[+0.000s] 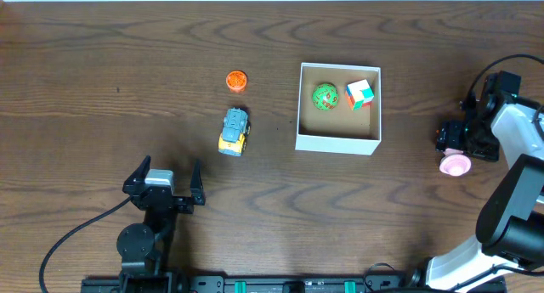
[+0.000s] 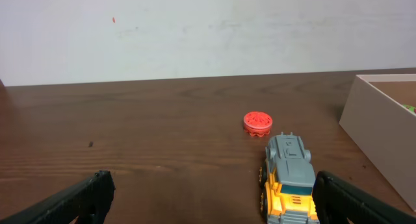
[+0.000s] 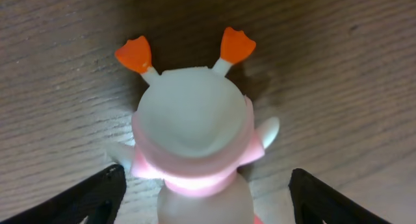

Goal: Pack container

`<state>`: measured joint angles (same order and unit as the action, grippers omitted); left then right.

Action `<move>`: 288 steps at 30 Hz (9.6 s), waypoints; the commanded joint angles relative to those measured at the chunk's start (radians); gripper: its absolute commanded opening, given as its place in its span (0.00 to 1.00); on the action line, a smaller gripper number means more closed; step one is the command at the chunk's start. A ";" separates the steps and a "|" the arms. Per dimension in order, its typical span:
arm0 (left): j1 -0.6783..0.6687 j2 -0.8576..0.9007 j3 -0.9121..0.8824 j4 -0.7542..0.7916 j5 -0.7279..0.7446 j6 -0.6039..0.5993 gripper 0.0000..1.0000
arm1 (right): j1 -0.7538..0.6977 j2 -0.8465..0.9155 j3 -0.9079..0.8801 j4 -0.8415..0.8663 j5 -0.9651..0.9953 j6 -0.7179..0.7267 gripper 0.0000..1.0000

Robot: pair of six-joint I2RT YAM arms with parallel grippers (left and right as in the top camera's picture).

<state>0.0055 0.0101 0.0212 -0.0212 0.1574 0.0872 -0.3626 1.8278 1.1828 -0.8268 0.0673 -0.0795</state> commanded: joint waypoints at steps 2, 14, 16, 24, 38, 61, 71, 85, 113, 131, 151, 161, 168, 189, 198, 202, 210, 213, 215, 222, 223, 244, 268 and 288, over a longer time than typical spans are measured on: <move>0.002 -0.006 -0.017 -0.034 0.014 0.018 0.98 | -0.008 0.024 -0.020 0.006 -0.013 0.003 0.78; 0.002 -0.006 -0.017 -0.034 0.015 0.017 0.98 | -0.008 0.026 -0.020 0.008 -0.023 0.004 0.48; 0.002 -0.006 -0.017 -0.034 0.014 0.017 0.98 | -0.008 0.026 -0.018 0.008 -0.029 0.004 0.45; 0.002 -0.006 -0.017 -0.034 0.014 0.018 0.98 | -0.002 0.012 0.049 -0.026 -0.119 0.004 0.37; 0.002 -0.006 -0.017 -0.034 0.014 0.018 0.98 | 0.164 -0.040 0.479 -0.249 -0.175 0.003 0.30; 0.002 -0.006 -0.017 -0.034 0.015 0.018 0.98 | 0.038 -0.038 0.142 -0.178 -0.016 0.010 0.66; 0.002 -0.006 -0.017 -0.034 0.014 0.017 0.98 | 0.038 -0.038 -0.018 0.014 -0.016 -0.008 0.79; 0.002 -0.006 -0.017 -0.034 0.014 0.018 0.98 | 0.016 -0.036 -0.098 0.090 -0.023 -0.006 0.56; 0.002 -0.006 -0.017 -0.034 0.015 0.018 0.98 | 0.130 -0.043 0.516 -0.277 -0.113 -0.030 0.18; 0.002 -0.006 -0.017 -0.034 0.014 0.017 0.98 | 0.045 -0.042 0.269 -0.278 0.029 -0.008 0.55; 0.002 -0.006 -0.017 -0.034 0.015 0.018 0.98 | -0.021 -0.041 -0.021 0.027 -0.068 -0.077 0.67; 0.002 -0.006 -0.017 -0.034 0.015 0.018 0.98 | -0.023 0.032 -0.035 0.034 -0.087 -0.079 0.68; 0.002 -0.006 -0.017 -0.034 0.014 0.017 0.98 | -0.023 0.047 -0.035 0.035 -0.087 -0.079 0.53; 0.002 -0.006 -0.017 -0.034 0.014 0.017 0.98 | 0.040 0.044 0.422 -0.246 -0.237 -0.064 0.15; 0.002 -0.006 -0.017 -0.034 0.014 0.018 0.98 | 0.221 0.044 0.655 -0.255 -0.327 -0.053 0.12; 0.002 -0.006 -0.017 -0.034 0.014 0.018 0.98 | 0.328 0.045 0.655 -0.227 -0.326 -0.052 0.13; 0.002 -0.006 -0.017 -0.034 0.014 0.018 0.98 | 0.488 0.056 0.654 -0.150 -0.308 -0.076 0.14; 0.002 -0.006 -0.017 -0.034 0.014 0.018 0.98 | 0.529 0.088 0.654 -0.140 -0.253 -0.076 0.14; 0.002 -0.006 -0.017 -0.034 0.015 0.017 0.98 | 0.550 0.118 0.654 -0.146 -0.216 -0.076 0.14; 0.002 -0.006 -0.017 -0.034 0.014 0.018 0.98 | 0.579 0.218 0.654 -0.169 -0.195 -0.076 0.21; 0.002 -0.006 -0.017 -0.034 0.014 0.018 0.98 | 0.579 0.222 0.654 -0.172 -0.195 -0.075 0.24; 0.002 -0.006 -0.017 -0.034 0.014 0.018 0.98 | 0.579 0.157 0.784 -0.242 -0.195 -0.061 0.47; 0.002 -0.006 -0.017 -0.034 0.014 0.017 0.98 | 0.513 0.046 0.851 -0.298 0.109 0.031 0.81; 0.002 -0.006 -0.017 -0.034 0.014 0.017 0.98 | 0.128 0.054 0.810 -0.412 -0.019 0.276 0.99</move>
<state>0.0055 0.0101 0.0212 -0.0212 0.1574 0.0872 -0.2192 1.9007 2.0014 -1.2335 0.1177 0.1764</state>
